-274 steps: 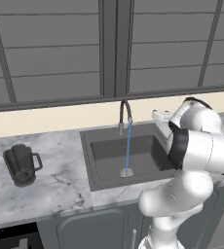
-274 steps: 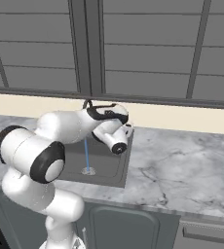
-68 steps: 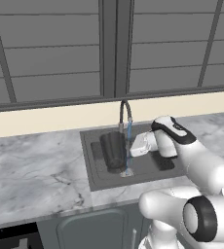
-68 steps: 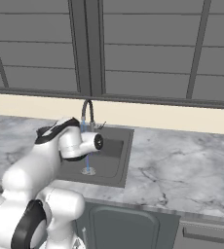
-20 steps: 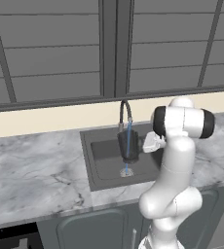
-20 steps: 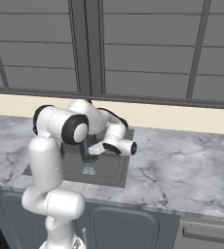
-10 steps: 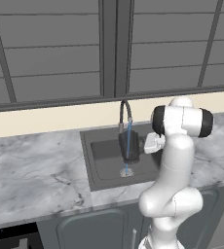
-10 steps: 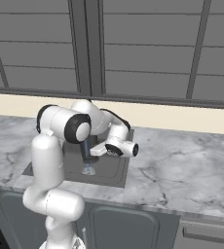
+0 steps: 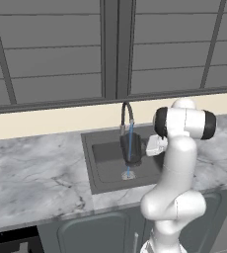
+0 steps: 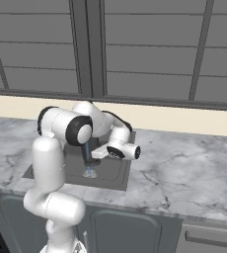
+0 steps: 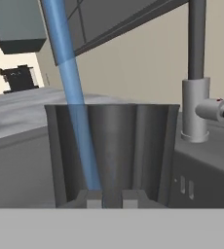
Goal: Turn on the sink faucet and place the jug under the water for a few seconds to fill it up.
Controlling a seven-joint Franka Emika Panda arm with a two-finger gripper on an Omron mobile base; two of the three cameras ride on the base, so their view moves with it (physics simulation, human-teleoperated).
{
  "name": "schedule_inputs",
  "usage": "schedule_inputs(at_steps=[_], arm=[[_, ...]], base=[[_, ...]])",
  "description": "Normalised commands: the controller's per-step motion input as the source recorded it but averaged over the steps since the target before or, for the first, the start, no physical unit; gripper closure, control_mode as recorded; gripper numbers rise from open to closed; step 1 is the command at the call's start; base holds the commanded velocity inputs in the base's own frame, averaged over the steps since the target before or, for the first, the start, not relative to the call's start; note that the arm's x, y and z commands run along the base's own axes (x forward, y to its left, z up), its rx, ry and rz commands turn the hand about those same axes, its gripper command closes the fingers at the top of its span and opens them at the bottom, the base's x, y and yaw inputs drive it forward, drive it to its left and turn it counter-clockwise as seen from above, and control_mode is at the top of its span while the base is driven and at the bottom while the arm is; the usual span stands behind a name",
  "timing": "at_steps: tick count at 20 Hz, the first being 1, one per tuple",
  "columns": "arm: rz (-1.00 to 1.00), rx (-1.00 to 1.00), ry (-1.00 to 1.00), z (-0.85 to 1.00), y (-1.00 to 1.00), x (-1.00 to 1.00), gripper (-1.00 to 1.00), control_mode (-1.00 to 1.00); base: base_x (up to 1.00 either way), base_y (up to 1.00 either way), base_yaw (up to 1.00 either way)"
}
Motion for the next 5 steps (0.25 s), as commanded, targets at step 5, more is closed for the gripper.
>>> schedule_inputs(at_steps=[5], arm=[[0.00,0.00,0.00,0.05,0.00,0.00,1.00,-1.00]], base=[[0.00,0.00,0.00]])
